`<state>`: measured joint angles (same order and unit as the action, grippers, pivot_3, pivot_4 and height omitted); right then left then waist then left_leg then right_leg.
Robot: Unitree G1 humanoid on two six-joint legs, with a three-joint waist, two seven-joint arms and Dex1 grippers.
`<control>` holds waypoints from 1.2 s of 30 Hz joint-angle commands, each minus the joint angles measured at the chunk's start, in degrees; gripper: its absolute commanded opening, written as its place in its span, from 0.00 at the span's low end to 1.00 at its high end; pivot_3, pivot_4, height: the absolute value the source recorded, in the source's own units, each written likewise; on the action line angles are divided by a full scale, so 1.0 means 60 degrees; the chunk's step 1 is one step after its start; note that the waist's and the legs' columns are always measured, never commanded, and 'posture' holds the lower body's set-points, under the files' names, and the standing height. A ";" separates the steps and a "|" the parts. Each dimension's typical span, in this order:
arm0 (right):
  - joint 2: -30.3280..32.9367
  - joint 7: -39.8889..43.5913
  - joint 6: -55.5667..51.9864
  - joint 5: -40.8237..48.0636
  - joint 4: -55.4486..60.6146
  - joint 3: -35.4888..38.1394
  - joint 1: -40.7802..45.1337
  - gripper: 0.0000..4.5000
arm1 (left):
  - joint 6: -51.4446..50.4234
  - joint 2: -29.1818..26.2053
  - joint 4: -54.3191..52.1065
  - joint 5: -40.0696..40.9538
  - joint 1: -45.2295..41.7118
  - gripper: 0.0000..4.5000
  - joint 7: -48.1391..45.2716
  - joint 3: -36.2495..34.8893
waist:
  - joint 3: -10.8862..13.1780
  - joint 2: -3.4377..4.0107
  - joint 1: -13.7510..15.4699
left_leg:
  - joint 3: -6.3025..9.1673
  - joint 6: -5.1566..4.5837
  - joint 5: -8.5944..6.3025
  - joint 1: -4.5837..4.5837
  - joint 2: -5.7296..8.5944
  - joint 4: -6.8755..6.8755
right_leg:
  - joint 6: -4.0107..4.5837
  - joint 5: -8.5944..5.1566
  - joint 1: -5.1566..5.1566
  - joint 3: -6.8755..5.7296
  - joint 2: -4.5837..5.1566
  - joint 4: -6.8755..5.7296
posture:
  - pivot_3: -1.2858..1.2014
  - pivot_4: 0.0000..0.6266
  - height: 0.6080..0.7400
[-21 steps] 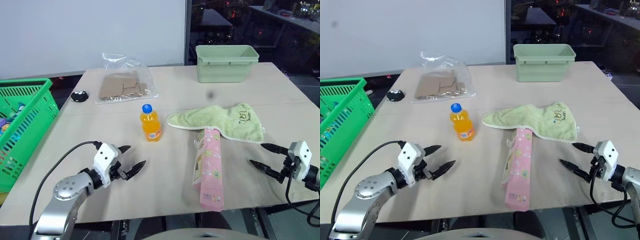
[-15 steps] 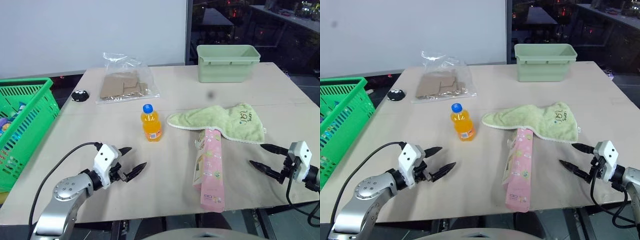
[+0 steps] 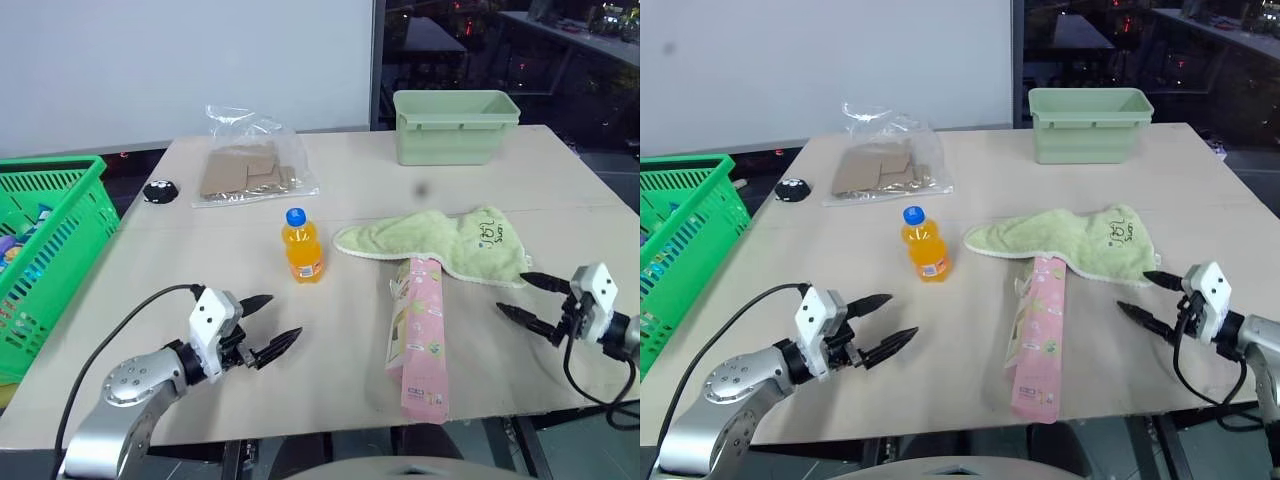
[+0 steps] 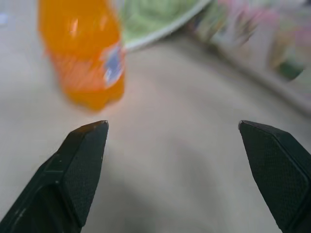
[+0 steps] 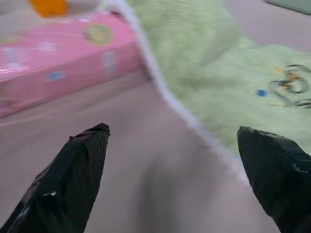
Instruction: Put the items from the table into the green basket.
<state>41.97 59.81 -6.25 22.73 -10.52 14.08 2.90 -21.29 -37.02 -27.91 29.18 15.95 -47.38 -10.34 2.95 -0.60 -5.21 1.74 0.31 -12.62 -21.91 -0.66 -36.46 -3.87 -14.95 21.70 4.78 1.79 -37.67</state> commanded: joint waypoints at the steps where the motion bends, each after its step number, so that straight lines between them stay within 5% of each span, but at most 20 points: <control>1: -0.0150 -0.0666 -0.0840 0.0155 0.0052 -0.0053 0.1274 1.00 | -0.0703 -0.0492 -0.0725 0.0933 -0.0786 0.99 -0.0001 -0.0615 | 0.0002 0.0001 -0.0007 | 0.0004 0.0000 0.0000 -0.0001 0.0000 0.0000 | 0.0000 0.0000 0.0002 -0.0001 -0.0003 -0.0003 | 0.50 0.00 1.00; 10: -0.1393 -0.1265 -0.2162 -0.0324 -0.2493 -0.1072 0.4526 1.00 | -0.2048 -0.2149 -0.1414 0.2727 -0.2171 0.99 -0.0490 -0.1764 | 0.0012 0.0002 -0.0024 | 0.0032 -0.0003 0.0000 -0.0019 -0.0003 0.0011 | 0.0000 0.0001 0.0008 -0.0006 -0.0027 0.0002 | 0.51 0.00 1.00; 19: -0.1757 -0.1157 -0.2992 -0.1203 -0.5543 -0.1866 0.6091 1.00 | -0.2537 -0.2539 -0.2217 0.3077 -0.2253 0.99 -0.0201 -0.1947 | 0.0012 0.0000 0.0035 | 0.0041 -0.0003 0.0000 -0.0019 0.0001 0.0013 | 0.0034 0.0023 0.0006 -0.0011 -0.0027 0.0000 | 0.53 0.00 1.00; 29: -0.1835 -0.0519 -0.3133 -0.0571 -0.5132 -0.1260 0.6134 0.02 | -0.2588 -0.2608 -0.2378 0.2874 -0.2123 1.00 0.0019 -0.1808 | 0.0014 0.0004 0.0019 | 0.0040 -0.0003 0.0001 -0.0010 -0.0002 0.0011 | 0.0000 0.0004 0.0002 -0.0007 -0.0034 -0.0008 | 0.53 0.00 1.00; 36: -0.1372 -0.0725 -0.2815 0.0303 -0.3567 0.0030 0.6120 0.02 | -0.2625 -0.2465 -0.2275 0.3215 -0.2757 1.00 0.0241 -0.1707 | 0.0021 0.0014 0.0074 | 0.0043 -0.0003 0.0001 -0.0015 -0.0002 0.0011 | -0.0004 0.0003 0.0005 -0.0009 -0.0035 -0.0009 | 0.52 0.00 1.00</control>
<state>31.69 55.77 -25.13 22.89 -35.12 10.87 38.54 -37.27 -51.83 -40.79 47.52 0.24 -46.45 -20.11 3.08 -0.52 -4.77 1.99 0.29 -12.61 -22.00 -0.67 -36.39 -3.89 -14.94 21.73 4.73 1.58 -37.72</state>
